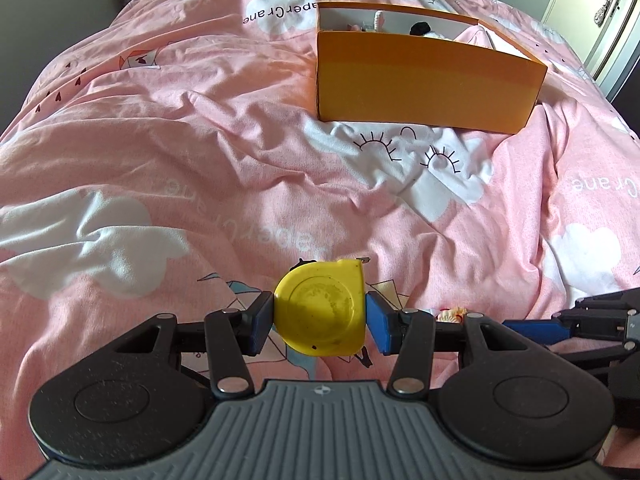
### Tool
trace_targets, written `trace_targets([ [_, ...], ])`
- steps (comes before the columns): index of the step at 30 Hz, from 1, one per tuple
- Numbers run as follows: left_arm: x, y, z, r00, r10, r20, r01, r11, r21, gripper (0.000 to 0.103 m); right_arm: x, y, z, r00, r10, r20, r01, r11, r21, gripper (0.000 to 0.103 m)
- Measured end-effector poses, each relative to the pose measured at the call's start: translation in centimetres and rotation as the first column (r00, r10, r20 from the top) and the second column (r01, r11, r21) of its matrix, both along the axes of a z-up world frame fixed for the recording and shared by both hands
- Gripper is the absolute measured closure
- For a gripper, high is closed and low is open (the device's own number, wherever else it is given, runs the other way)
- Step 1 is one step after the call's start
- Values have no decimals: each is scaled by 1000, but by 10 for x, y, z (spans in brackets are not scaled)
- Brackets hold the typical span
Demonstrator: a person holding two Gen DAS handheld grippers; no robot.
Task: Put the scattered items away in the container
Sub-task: 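Grasp the small cartoon figurine with the right tool while the left tool holds the tape measure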
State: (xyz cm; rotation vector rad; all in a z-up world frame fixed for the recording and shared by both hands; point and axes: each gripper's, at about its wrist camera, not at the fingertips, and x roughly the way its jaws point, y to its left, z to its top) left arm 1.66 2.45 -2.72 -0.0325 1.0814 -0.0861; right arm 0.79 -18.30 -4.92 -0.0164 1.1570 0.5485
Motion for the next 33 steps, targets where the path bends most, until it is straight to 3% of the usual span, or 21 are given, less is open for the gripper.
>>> trace_targets([
  [20, -10, -7, 2, 999, -49, 2, 49, 998, 42, 46, -6, 6, 0, 999, 29, 38, -28, 999, -31, 69],
  [24, -8, -5, -2, 999, -44, -9, 45, 998, 41, 46, -2, 7, -6, 997, 50, 58, -49, 999, -10, 69],
  [33, 0, 0, -10, 999, -40, -29, 41, 998, 37, 46, 17, 16, -25, 995, 80, 62, -76, 995, -63, 67],
])
